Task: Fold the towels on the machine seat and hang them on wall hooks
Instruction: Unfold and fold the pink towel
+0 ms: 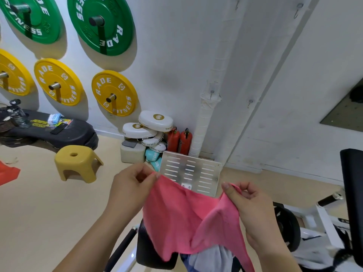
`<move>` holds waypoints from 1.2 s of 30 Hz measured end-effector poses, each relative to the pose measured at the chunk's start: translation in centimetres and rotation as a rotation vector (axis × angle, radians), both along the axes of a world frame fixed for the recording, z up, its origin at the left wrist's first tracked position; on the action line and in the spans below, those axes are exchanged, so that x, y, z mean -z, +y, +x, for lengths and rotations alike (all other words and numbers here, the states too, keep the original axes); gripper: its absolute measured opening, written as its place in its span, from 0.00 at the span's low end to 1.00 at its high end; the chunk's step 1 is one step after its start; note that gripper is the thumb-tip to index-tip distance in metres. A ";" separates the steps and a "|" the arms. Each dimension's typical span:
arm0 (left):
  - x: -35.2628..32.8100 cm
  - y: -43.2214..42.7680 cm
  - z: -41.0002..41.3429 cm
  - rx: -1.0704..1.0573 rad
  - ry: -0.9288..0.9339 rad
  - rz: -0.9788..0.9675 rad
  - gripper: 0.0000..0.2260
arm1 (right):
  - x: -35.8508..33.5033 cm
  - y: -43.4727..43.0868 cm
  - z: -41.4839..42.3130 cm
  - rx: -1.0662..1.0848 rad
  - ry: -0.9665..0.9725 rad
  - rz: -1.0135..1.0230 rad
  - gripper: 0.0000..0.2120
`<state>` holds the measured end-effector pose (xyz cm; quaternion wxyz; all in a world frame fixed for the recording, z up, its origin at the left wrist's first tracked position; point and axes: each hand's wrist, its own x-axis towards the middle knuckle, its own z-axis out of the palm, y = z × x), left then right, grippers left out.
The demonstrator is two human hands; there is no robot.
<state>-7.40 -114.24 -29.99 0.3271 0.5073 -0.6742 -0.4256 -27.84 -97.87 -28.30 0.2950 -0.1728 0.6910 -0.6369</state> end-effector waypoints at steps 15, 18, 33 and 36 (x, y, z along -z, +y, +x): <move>-0.1 8.5 -3.6 0.180 0.344 0.317 0.09 | 0.4 -0.3 4.5 -0.339 0.219 0.142 0.12; -0.1 8.8 -3.8 0.191 0.357 0.333 0.09 | 0.7 -0.5 5.0 -0.343 0.188 0.170 0.13; 0.6 9.6 -3.8 0.217 0.284 0.193 0.11 | -0.1 0.1 5.7 -0.181 -0.072 0.098 0.08; 0.7 9.5 -3.6 0.220 0.269 0.157 0.13 | -0.4 0.4 5.6 -0.215 -0.050 0.135 0.11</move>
